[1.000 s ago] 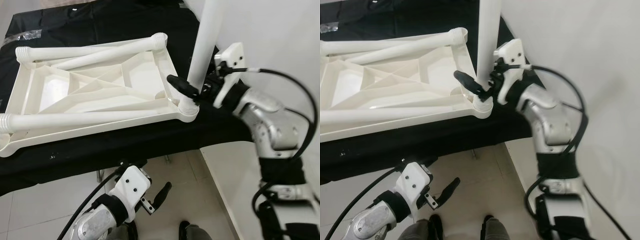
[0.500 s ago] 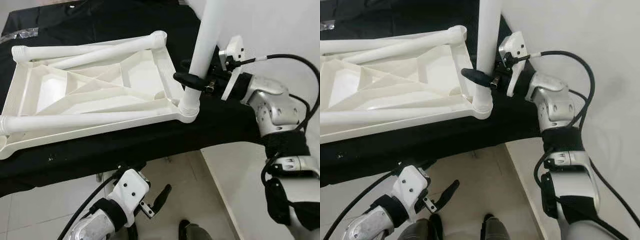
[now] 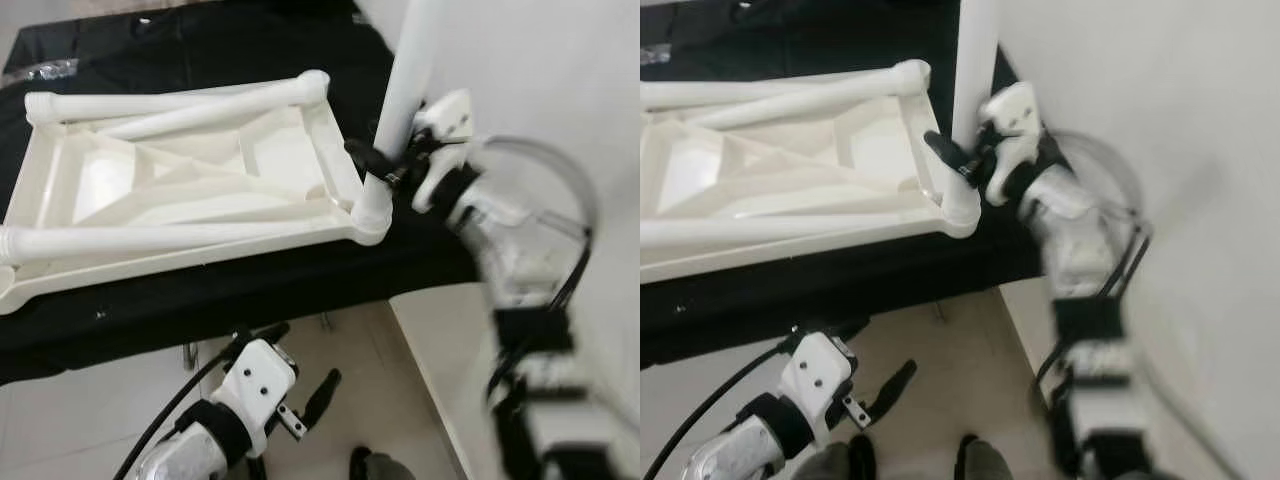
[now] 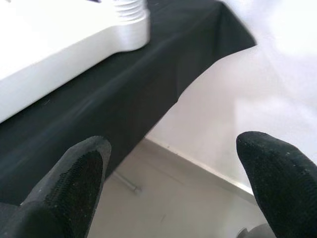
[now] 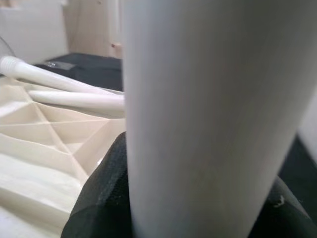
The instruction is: Building children table
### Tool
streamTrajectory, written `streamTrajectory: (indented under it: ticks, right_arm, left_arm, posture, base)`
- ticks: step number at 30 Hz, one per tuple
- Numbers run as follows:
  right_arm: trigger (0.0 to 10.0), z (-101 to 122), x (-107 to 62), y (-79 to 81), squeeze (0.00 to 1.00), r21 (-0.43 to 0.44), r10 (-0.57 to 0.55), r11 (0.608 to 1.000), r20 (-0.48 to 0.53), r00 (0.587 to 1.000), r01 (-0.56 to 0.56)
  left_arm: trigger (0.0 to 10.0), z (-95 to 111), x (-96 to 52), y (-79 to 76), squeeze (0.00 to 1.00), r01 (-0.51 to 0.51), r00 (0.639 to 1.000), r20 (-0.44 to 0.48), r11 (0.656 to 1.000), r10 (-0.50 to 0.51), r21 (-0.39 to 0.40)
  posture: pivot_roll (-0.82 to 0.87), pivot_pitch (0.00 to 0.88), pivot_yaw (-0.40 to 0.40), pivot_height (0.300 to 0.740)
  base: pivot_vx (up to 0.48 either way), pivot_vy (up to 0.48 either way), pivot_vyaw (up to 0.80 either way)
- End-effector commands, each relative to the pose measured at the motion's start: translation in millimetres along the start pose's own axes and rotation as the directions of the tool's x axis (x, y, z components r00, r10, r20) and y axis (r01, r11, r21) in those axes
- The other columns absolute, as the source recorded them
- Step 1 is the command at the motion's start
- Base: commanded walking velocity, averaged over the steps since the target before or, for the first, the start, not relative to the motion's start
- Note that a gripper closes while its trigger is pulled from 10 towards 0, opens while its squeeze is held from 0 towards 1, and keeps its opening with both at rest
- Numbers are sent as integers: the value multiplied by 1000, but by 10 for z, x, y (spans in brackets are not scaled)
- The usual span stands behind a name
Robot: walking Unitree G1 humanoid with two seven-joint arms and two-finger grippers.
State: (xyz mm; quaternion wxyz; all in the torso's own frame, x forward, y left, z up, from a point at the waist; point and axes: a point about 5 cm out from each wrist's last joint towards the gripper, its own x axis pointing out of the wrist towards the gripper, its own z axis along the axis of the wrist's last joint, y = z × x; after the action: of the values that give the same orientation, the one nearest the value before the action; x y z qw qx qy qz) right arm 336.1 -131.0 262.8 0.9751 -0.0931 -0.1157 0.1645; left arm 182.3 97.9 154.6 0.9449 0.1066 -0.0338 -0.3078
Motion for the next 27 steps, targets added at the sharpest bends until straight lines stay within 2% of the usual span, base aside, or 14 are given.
streamTrajectory:
  ticks: [1,2,7,8,11,12,16,20,21,23,24,25,26,27]
  right_arm:
    - [0,-473,-229,171,0,-41,-117,993,-257,959,110]
    - [0,-456,-235,297,0,-6,-97,995,-250,963,98]
    - [549,-430,-165,369,0,35,-90,994,-233,968,101]
    - [10000,-419,-135,371,0,44,-93,993,-228,969,106]
    - [10000,-280,-67,361,0,114,-63,990,-151,987,81]
    - [10000,-229,-54,356,1000,126,-36,991,-119,992,51]
    - [10000,10,0,295,1000,204,116,971,52,992,-125]
    - [10000,110,-3,225,1000,194,232,949,109,967,-249]
    - [10000,142,16,144,718,142,286,943,114,951,-301]
    - [10000,161,30,80,718,103,318,938,112,941,-330]
    - [10000,188,39,27,0,59,381,919,114,917,-390]
    - [10000,220,32,-3,0,27,472,878,117,874,-477]
    - [10000,220,32,-3,0,27,472,878,117,874,-477]
    - [10000,232,28,-40,0,7,557,828,98,825,-560]
  left_arm:
    - [10000,-14,-14,5,0,1,1000,-13,1000,-1,4]
    - [10000,-20,-5,8,0,7,1000,-13,1000,-7,5]
    - [10000,-36,11,14,0,13,1000,-13,1000,-13,5]
    - [10000,-43,19,19,0,13,1000,-14,1000,-13,5]
    - [10000,-53,39,30,0,9,1000,-13,1000,-9,7]
    - [10000,-54,45,31,0,7,1000,-12,1000,-7,6]
    - [10000,-54,63,26,0,4,1000,-8,1000,-4,4]
    - [10000,-52,73,16,0,3,1000,-6,1000,-3,2]
    - [10000,-50,77,10,0,2,1000,-4,1000,-2,1]
    - [10000,-49,81,6,0,2,1000,-3,1000,-2,0]
    - [10000,-48,84,-1,0,2,1000,-1,1000,-2,-1]
    - [10000,-48,87,-5,0,2,1000,0,1000,-2,-2]
    - [10000,-48,87,-5,0,2,1000,0,1000,-2,-2]
    - [10000,-45,88,-10,0,1,1000,3,1000,-1,-3]
  posture:
    - [2,310,-10,740]
    - [9,305,-8,740]
    - [7,285,-9,740]
    - [7,283,-10,740]
    - [2,277,-15,740]
    - [4,273,-18,740]
    - [5,262,-23,740]
    - [5,259,-28,740]
    - [8,255,-30,740]
    - [8,255,-30,740]
    - [10,253,-35,740]
    - [11,254,-36,740]
    - [11,254,-36,740]
    - [12,256,-39,740]
  base:
    - [0,0,0]
    - [0,0,0]
    - [0,0,0]
    - [0,0,0]
    - [0,0,0]
    - [0,0,0]
    - [0,0,0]
    - [0,0,0]
    - [0,0,0]
    - [0,0,0]
    - [0,0,0]
    - [0,0,0]
    - [0,0,0]
    - [0,0,0]
